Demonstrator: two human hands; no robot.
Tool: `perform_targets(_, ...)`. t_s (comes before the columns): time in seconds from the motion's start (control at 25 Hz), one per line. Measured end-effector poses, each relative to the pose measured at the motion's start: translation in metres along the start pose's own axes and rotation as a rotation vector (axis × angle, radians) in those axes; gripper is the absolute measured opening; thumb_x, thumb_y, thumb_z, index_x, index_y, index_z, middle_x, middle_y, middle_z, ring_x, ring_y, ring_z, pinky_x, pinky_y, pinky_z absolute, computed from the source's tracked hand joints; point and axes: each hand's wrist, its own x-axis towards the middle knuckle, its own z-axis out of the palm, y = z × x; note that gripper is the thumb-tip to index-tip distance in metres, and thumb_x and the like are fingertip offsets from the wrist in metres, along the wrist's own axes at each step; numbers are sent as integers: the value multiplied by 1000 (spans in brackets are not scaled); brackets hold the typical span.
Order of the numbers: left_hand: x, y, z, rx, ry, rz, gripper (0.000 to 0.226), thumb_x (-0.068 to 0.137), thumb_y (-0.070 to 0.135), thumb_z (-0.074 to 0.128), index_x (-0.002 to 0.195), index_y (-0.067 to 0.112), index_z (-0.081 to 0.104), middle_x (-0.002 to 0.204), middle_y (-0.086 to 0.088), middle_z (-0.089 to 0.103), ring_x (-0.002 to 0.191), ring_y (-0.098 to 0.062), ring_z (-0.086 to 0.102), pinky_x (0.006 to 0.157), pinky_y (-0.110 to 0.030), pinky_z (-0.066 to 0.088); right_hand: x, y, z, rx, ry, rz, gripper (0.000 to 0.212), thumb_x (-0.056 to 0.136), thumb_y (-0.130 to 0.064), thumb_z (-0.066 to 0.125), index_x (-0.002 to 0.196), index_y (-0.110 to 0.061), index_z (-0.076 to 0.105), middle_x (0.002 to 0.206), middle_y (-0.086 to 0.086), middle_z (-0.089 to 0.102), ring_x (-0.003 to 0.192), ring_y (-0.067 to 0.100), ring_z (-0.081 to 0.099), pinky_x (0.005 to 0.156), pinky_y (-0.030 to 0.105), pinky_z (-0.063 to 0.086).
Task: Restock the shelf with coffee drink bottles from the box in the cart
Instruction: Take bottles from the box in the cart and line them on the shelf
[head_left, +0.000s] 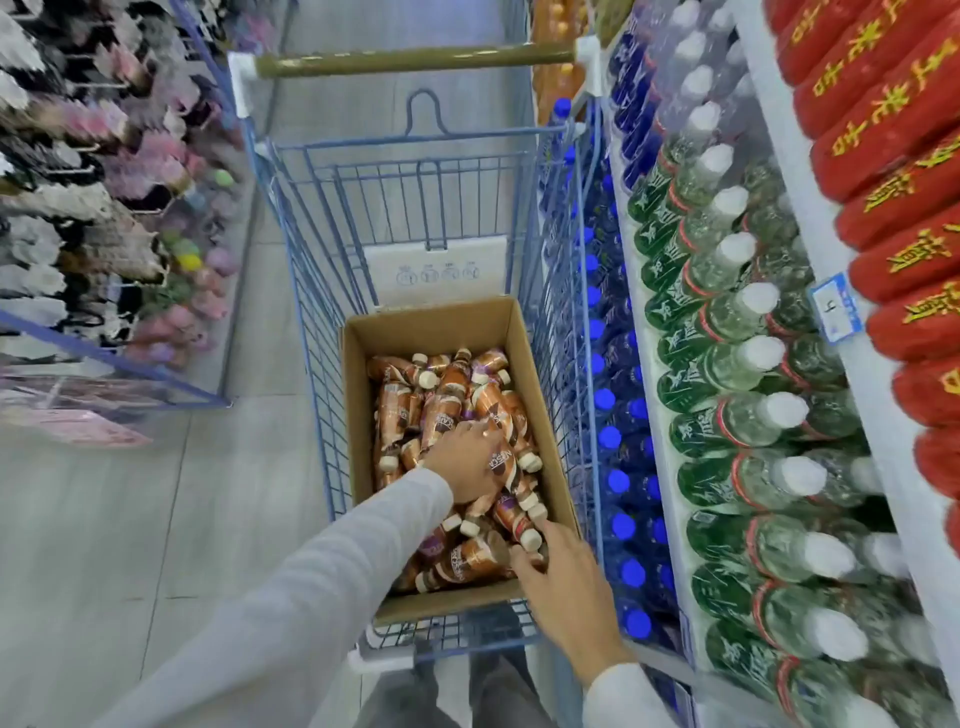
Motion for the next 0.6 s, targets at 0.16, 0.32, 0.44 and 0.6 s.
perform_targets(0.16, 53, 2, 21, 315, -163, 112, 75, 90, 22, 67, 155, 27, 30, 162, -12, 25, 152, -35, 16, 123, -52, 20, 33, 17, 2, 1, -66, 28, 44, 97, -49, 49, 137, -31, 47, 136, -13, 52, 125, 10, 47, 96, 29, 44)
perform_targets(0.32, 70, -2, 48, 402, -89, 85, 75, 91, 23, 67, 154, 25, 28, 162, -13, 23, 151, -33, 18, 121, -51, 22, 55, 26, 3, 16, -87, 1, 46, 97, -49, 46, 141, -34, 46, 141, -17, 50, 129, 8, 46, 101, 31, 44)
perform_targets(0.44, 60, -4, 57, 269, -105, -66, 70, 86, 42, 65, 148, 18, 40, 157, -13, 27, 146, -34, 25, 118, -50, 28, 62, 28, 0, -14, -109, -5, 45, 98, -48, 46, 140, -34, 47, 141, -17, 50, 128, 10, 46, 101, 33, 45)
perform_targets(0.6, -4, -5, 65, -521, -48, -433, 75, 73, 59, 73, 135, 21, 52, 136, -1, 52, 122, -25, 56, 105, -42, 47, 67, 19, -6, -25, -129, -17, 46, 98, -47, 47, 141, -31, 48, 143, -14, 50, 128, 11, 48, 101, 31, 44)
